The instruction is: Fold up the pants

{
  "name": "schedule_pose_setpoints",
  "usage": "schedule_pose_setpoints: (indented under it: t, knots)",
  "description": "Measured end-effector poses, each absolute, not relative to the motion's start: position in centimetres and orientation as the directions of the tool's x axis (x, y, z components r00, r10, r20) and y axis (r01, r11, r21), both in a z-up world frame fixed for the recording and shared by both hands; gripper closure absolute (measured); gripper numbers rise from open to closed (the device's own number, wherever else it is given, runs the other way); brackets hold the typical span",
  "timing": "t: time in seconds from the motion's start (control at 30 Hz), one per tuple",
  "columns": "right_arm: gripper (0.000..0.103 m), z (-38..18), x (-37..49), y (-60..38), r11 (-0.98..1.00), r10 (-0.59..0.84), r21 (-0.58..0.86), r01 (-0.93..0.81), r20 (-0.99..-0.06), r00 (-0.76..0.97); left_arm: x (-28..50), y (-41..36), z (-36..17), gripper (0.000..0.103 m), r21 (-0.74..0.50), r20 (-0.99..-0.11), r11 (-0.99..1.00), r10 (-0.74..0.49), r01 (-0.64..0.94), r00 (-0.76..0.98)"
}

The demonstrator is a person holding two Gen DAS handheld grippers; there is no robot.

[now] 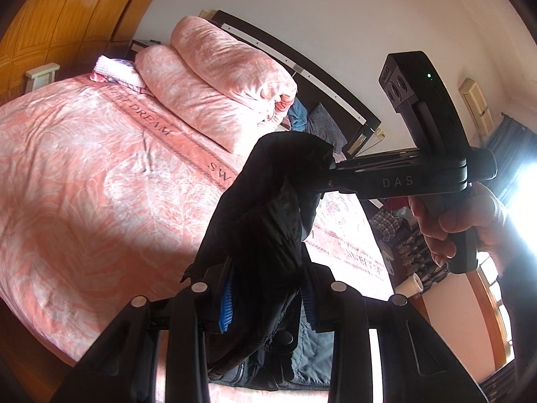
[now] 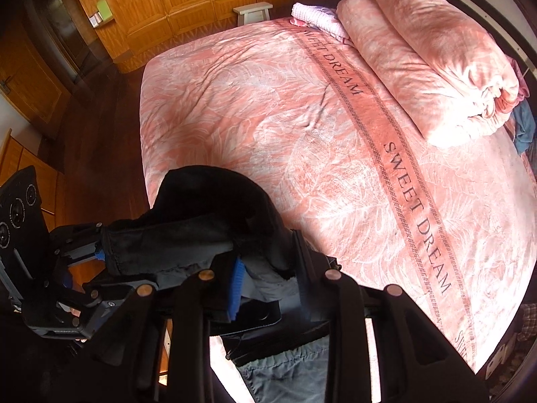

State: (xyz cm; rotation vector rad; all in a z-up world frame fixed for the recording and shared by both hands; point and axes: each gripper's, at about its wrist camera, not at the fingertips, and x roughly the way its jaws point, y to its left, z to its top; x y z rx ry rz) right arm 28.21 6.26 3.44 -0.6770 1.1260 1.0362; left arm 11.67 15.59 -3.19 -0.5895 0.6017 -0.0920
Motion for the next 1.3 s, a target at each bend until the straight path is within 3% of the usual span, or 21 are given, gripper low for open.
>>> schedule_pose_setpoints:
  t: [1.3]
  knots:
    - [0.08, 6.5, 24.6, -14.3, 0.56, 0.375, 0.002, -0.829, -0.892, 0.251, 11.3, -3.6, 0.9, 0.071, -0.326, -0.549, 0.921, -0.368, 0.214, 0.75]
